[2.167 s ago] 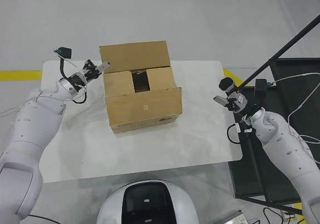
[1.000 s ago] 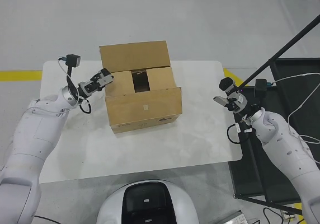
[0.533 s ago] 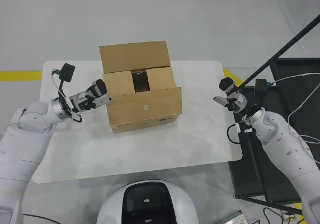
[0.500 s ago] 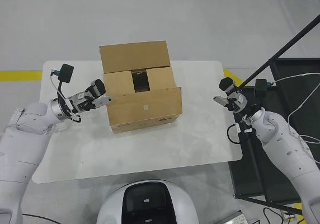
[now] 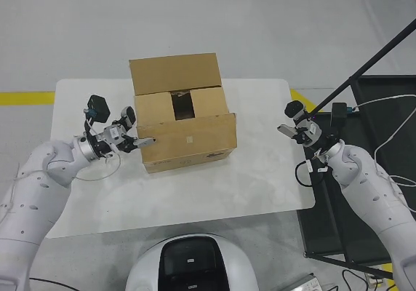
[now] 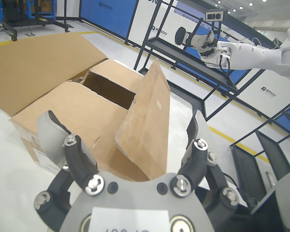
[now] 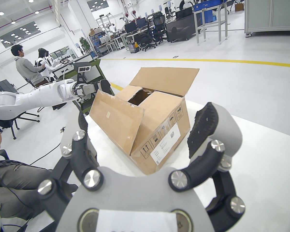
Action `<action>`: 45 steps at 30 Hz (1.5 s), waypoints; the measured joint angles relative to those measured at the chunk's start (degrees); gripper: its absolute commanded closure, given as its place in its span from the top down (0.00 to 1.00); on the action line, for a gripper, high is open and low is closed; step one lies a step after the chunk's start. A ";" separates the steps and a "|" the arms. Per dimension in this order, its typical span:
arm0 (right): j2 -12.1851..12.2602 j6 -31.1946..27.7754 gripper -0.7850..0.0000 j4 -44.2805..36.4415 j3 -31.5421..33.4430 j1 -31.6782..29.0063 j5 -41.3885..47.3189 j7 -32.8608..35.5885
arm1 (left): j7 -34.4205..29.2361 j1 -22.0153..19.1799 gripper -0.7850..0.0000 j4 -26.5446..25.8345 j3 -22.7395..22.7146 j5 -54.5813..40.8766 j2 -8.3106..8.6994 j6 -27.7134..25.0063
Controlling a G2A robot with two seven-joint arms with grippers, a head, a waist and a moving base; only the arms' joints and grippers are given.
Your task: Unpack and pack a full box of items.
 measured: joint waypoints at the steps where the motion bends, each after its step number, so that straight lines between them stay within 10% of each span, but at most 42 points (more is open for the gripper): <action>1: 0.00 0.00 1.00 0.00 0.00 0.00 0.00 0.00 | 3.03 -0.34 1.00 0.39 0.54 2.47 0.11 0.00; 14: 0.00 0.00 1.00 0.00 0.00 0.00 0.00 0.00 | 5.54 0.10 1.00 0.72 1.07 3.30 0.05 0.69; 30: 0.00 0.00 1.00 0.00 0.00 0.00 0.00 0.00 | -9.72 -1.45 1.00 -2.48 9.66 -10.39 2.32 0.00; 32: 0.00 0.00 1.00 0.00 0.00 0.00 0.00 0.00 | -9.81 -1.54 0.87 -3.06 10.23 -10.84 3.08 0.00; 33: 0.00 0.00 1.00 0.00 0.00 0.00 0.00 0.00 | -9.57 -1.57 0.00 -3.34 10.44 -10.92 3.38 0.00; 45: 0.00 0.00 1.00 0.00 0.00 0.00 0.00 0.00 | 0.33 -1.12 0.00 -5.95 13.57 -6.14 7.06 0.00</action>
